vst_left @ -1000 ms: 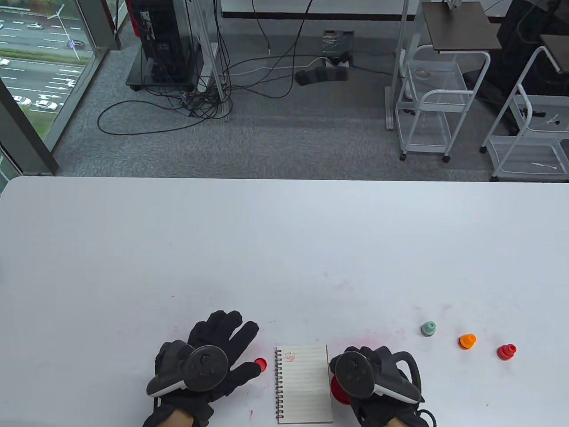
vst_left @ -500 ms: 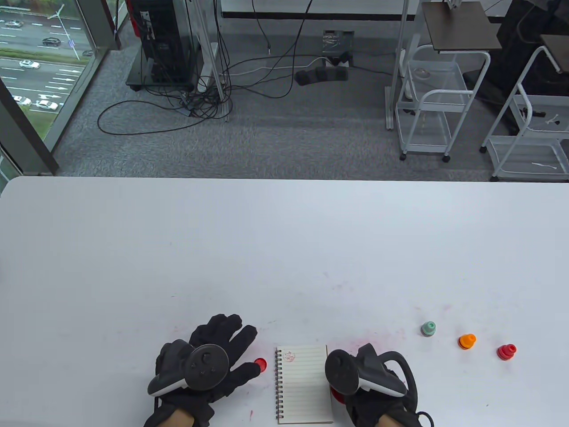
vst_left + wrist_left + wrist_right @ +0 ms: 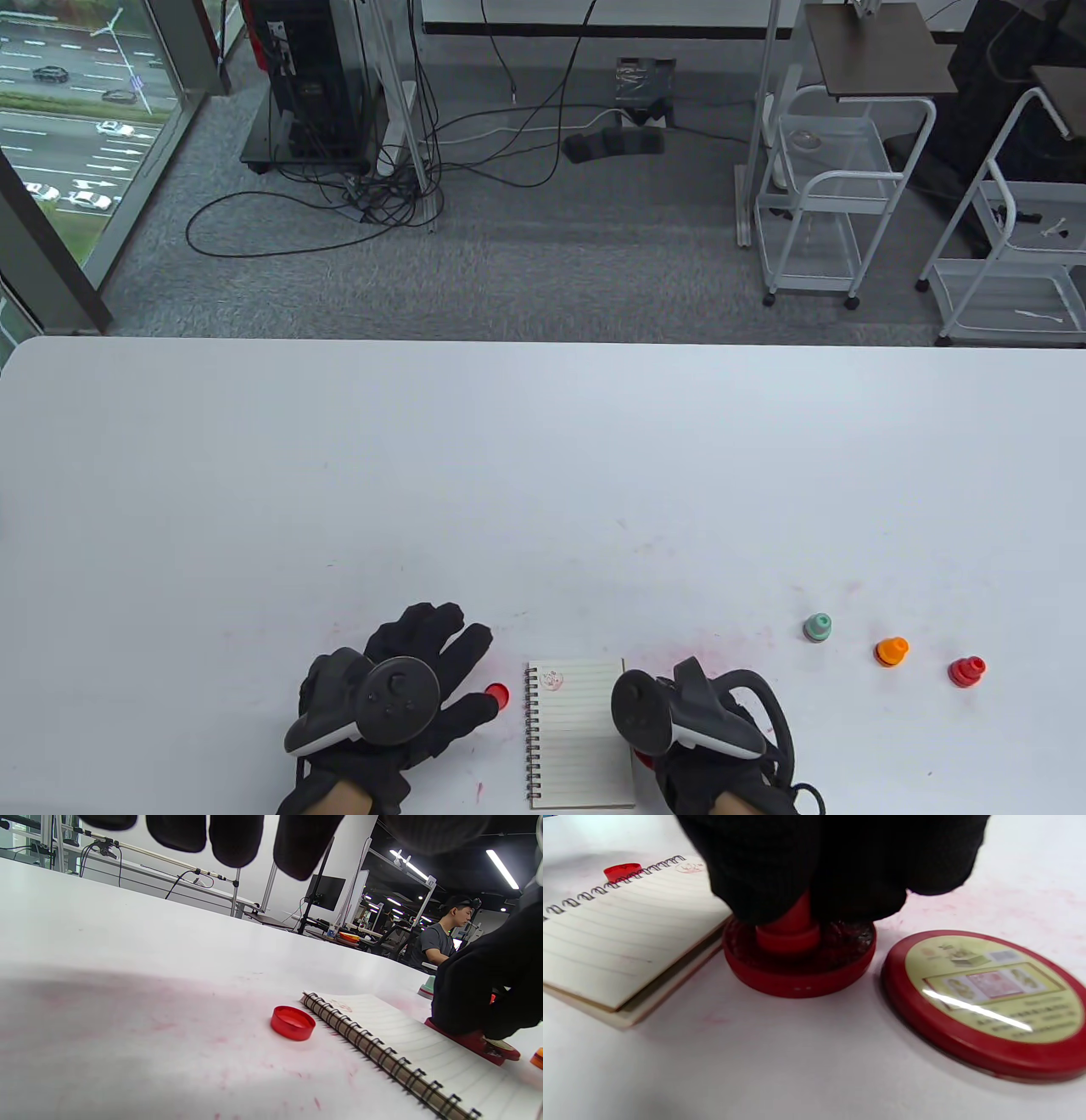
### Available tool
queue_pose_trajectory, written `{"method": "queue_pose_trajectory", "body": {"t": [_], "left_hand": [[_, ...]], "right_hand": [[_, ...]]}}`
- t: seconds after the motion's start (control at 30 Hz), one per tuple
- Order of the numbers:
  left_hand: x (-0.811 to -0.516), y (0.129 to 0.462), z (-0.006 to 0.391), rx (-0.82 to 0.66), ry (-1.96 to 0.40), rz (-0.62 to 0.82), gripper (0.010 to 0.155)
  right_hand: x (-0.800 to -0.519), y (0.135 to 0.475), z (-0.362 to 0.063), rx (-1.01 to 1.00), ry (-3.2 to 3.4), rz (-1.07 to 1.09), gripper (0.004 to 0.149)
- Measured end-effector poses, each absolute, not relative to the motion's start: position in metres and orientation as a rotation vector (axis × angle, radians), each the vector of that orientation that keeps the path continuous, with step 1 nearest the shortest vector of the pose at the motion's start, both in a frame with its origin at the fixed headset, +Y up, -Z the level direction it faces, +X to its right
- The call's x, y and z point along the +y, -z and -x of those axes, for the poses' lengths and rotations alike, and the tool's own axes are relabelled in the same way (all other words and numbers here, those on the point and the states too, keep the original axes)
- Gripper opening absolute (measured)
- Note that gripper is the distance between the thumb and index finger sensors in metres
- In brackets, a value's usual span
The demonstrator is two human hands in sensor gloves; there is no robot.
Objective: Stamp reward stamp onto notebook
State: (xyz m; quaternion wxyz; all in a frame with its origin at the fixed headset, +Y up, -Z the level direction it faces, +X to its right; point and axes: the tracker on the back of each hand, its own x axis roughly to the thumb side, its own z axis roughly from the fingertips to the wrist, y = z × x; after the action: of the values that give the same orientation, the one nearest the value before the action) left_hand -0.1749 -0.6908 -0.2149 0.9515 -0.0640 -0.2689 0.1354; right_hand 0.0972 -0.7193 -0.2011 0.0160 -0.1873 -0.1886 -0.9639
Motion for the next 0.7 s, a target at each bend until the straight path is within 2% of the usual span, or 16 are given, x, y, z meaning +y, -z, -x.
{"method": "queue_pose_trajectory", "body": {"t": [0.27, 0.47, 0.7], "left_hand": [[-0.6909, 0.2150, 0.1747, -0.542, -0.276, 0.136, 0.082], [-0.6915, 0.2156, 0.1749, -0.553, -0.296, 0.150, 0.082], [-0.6915, 0.2158, 0.1748, -0.557, -0.296, 0.145, 0.082]], "right_hand": [[-0.7189, 0.1992, -0.0950, -0.526, 2.972, 0.597, 0.039], [-0.7175, 0.1933, -0.0905, -0.435, 2.893, 0.704, 0.040], [-0.7177, 0.1925, -0.0907, -0.438, 2.901, 0.711, 0.040]]}}
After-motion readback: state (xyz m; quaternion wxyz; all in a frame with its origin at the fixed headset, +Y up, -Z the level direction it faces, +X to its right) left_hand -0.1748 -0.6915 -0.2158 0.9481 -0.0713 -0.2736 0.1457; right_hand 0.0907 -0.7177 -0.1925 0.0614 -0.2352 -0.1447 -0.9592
